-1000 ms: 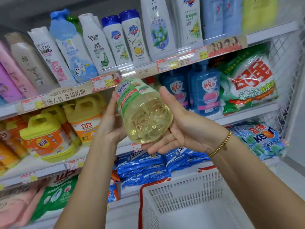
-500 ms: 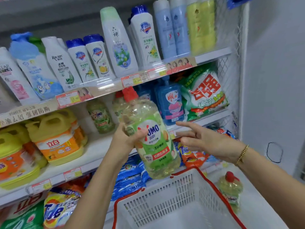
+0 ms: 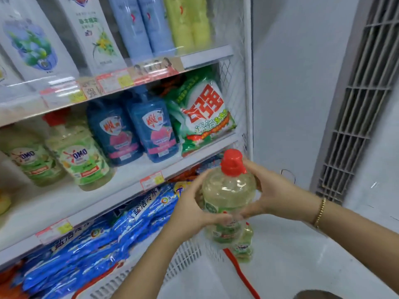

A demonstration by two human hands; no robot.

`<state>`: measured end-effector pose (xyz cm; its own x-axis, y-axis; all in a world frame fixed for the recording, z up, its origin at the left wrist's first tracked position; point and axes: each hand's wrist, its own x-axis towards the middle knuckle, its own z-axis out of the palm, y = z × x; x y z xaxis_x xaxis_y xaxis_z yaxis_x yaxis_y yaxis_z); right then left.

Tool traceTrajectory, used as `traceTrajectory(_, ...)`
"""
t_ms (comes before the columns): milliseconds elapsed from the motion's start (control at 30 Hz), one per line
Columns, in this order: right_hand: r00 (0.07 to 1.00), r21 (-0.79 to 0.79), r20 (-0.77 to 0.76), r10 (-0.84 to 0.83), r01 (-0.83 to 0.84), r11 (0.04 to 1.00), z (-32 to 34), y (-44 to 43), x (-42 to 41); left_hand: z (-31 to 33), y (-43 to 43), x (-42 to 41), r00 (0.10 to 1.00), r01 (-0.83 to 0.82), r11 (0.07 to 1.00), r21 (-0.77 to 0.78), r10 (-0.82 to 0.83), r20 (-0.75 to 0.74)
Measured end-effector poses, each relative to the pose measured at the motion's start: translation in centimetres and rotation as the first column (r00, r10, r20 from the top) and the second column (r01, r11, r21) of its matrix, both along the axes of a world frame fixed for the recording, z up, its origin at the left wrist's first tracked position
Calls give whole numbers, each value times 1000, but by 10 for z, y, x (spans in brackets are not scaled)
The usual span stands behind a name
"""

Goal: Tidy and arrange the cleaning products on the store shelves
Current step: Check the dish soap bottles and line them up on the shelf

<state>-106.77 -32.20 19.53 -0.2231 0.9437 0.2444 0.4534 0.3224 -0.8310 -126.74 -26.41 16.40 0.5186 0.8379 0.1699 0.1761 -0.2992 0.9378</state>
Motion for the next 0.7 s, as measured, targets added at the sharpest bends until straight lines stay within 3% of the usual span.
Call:
traceTrajectory(200, 958, -91, -89, -271, 263, 960, -37, 1, 51, -41, 27, 67, 979, 180, 972, -148, -192, -71)
traceTrajectory(367, 882, -63, 105, -459, 467, 882, -90, 9, 61, -80, 58, 91, 930, 280, 923, -264, -329, -166)
traceTrajectory(500, 797, -81, 153, -584, 599, 797, -144, 19, 69, -139, 77, 101, 895, 194, 940, -280, -286, -342)
traceTrajectory(600, 756, -136, 188, -627, 652, 746, -190, 28, 81, -176, 80, 93, 747, 129, 982, -135, -186, -638)
traceTrajectory(700, 746, -204, 242, -621, 664, 719, -233, 38, 90, -194, 69, 89, 619, 225, 969, -102, -223, -753)
